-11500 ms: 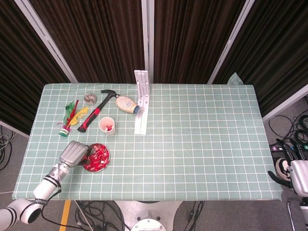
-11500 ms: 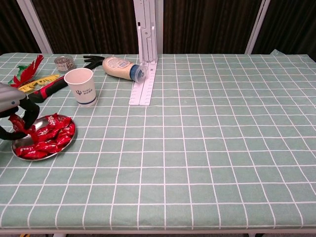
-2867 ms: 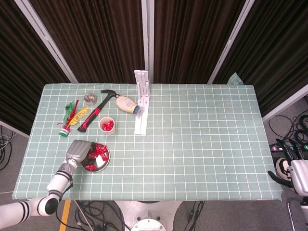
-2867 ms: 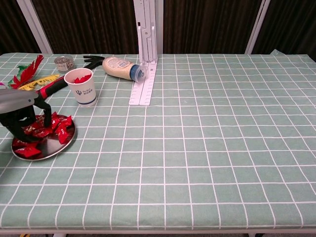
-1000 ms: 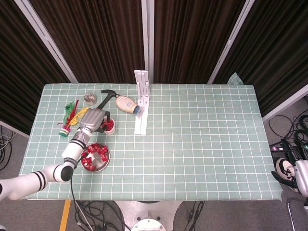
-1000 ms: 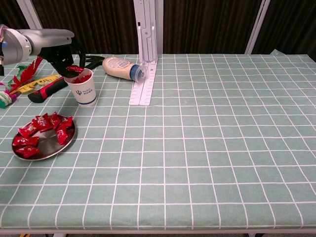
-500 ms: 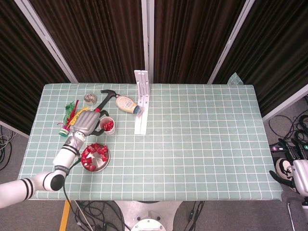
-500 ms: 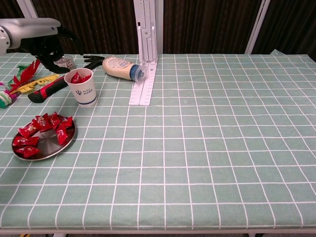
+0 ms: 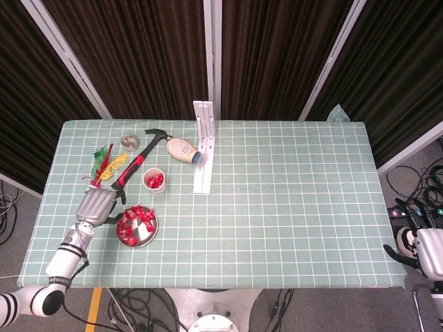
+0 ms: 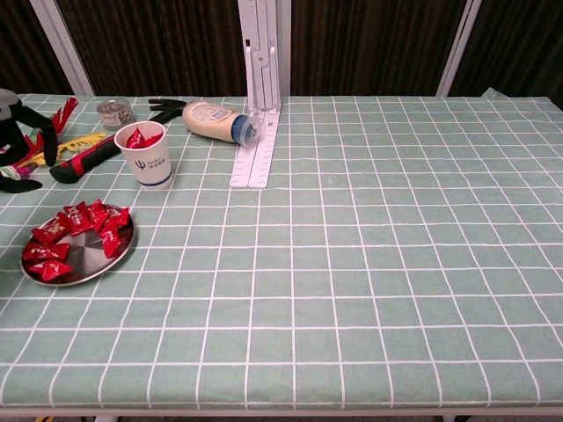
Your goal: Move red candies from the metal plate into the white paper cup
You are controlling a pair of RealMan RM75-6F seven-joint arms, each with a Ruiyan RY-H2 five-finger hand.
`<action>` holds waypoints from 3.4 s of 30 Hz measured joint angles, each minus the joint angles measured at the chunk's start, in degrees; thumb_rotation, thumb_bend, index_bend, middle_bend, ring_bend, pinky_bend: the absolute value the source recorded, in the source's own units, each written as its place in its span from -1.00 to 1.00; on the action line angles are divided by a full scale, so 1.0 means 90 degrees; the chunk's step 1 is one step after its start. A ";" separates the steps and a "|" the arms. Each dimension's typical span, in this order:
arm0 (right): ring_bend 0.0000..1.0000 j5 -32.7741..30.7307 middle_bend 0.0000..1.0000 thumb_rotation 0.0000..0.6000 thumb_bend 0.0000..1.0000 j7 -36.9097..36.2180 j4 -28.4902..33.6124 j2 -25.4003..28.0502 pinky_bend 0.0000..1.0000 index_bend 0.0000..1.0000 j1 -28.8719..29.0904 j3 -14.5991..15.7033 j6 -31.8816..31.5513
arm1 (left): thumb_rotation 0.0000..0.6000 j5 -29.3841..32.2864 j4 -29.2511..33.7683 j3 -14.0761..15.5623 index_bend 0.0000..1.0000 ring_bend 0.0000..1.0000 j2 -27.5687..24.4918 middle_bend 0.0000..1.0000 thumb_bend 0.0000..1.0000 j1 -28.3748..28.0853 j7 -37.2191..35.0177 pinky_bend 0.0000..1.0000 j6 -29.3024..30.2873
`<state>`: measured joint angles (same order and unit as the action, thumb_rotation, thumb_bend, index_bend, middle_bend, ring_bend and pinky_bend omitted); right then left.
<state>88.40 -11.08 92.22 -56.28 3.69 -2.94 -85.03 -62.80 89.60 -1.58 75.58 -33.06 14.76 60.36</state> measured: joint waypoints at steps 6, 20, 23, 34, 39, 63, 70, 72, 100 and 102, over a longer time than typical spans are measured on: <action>-0.89 0.0004 -0.57 1.00 -0.82 0.0007 0.0012 0.0011 -0.32 -0.85 -0.0023 0.0012 -0.0033 | 1.00 0.0627 -0.0122 0.0091 0.07 0.99 0.0114 0.89 -0.40 0.0038 0.0466 1.00 -0.0355; -0.89 -0.0013 -0.57 1.00 -0.82 0.0069 0.0072 0.0036 -0.32 -0.85 -0.0062 0.0023 -0.0083 | 1.00 0.1549 -0.0364 0.0075 -0.04 0.99 0.0278 0.88 -0.38 -0.0278 0.0814 1.00 -0.1336; -0.89 -0.0026 -0.57 1.00 -0.82 0.0076 0.0084 0.0040 -0.32 -0.85 -0.0046 0.0014 -0.0058 | 1.00 0.1683 -0.0345 0.0085 -0.05 0.99 0.0257 0.88 -0.38 -0.0357 0.0897 1.00 -0.1454; -0.89 -0.0048 -0.57 1.00 -0.82 0.0081 0.0079 0.0040 -0.32 -0.85 -0.0059 0.0015 -0.0065 | 1.00 0.1733 -0.0270 0.0079 -0.05 0.99 0.0292 0.88 -0.39 -0.0552 0.0885 1.00 -0.1622; -0.89 -0.0060 -0.57 1.00 -0.82 0.0085 0.0085 0.0052 -0.31 -0.85 -0.0068 0.0018 -0.0063 | 1.00 0.1642 -0.0374 0.0034 -0.05 0.99 0.0449 0.89 -0.43 -0.0558 0.0889 1.00 -0.1395; -0.89 -0.0054 -0.57 1.00 -0.82 0.0113 0.0133 0.0086 -0.30 -0.85 -0.0091 0.0022 -0.0085 | 1.00 0.1465 -0.0720 0.0174 0.04 0.99 0.0927 0.91 -0.47 -0.0424 0.1227 1.00 -0.0908; -0.89 -0.0049 -0.57 1.00 -0.82 0.0150 0.0162 0.0092 -0.31 -0.85 -0.0081 0.0020 -0.0071 | 1.00 0.1328 -0.0679 0.0193 0.04 0.99 0.0933 0.91 -0.48 -0.0309 0.1288 1.00 -0.0650; -0.89 -0.0050 -0.57 1.00 -0.82 0.0155 0.0170 0.0094 -0.31 -0.85 -0.0079 0.0018 -0.0069 | 1.00 0.1289 -0.0641 0.0189 0.04 0.99 0.0929 0.91 -0.49 -0.0266 0.1302 1.00 -0.0582; -0.89 -0.0035 -0.56 1.00 -0.82 0.0162 0.0193 0.0113 -0.30 -0.85 -0.0090 0.0029 -0.0078 | 1.00 0.1448 -0.0965 0.0094 0.26 0.99 0.1086 0.91 -0.29 -0.0170 0.1490 1.00 -0.0752; -0.89 -0.0027 -0.56 1.00 -0.82 0.0160 0.0195 0.0114 -0.30 -0.85 -0.0091 0.0031 -0.0080 | 1.00 0.1420 -0.0966 0.0083 0.30 0.99 0.1084 0.91 -0.22 -0.0162 0.1454 1.00 -0.0753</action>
<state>88.16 -9.64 93.97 -55.25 2.87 -2.67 -85.75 -50.02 80.91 -0.84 85.33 -34.52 27.85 53.58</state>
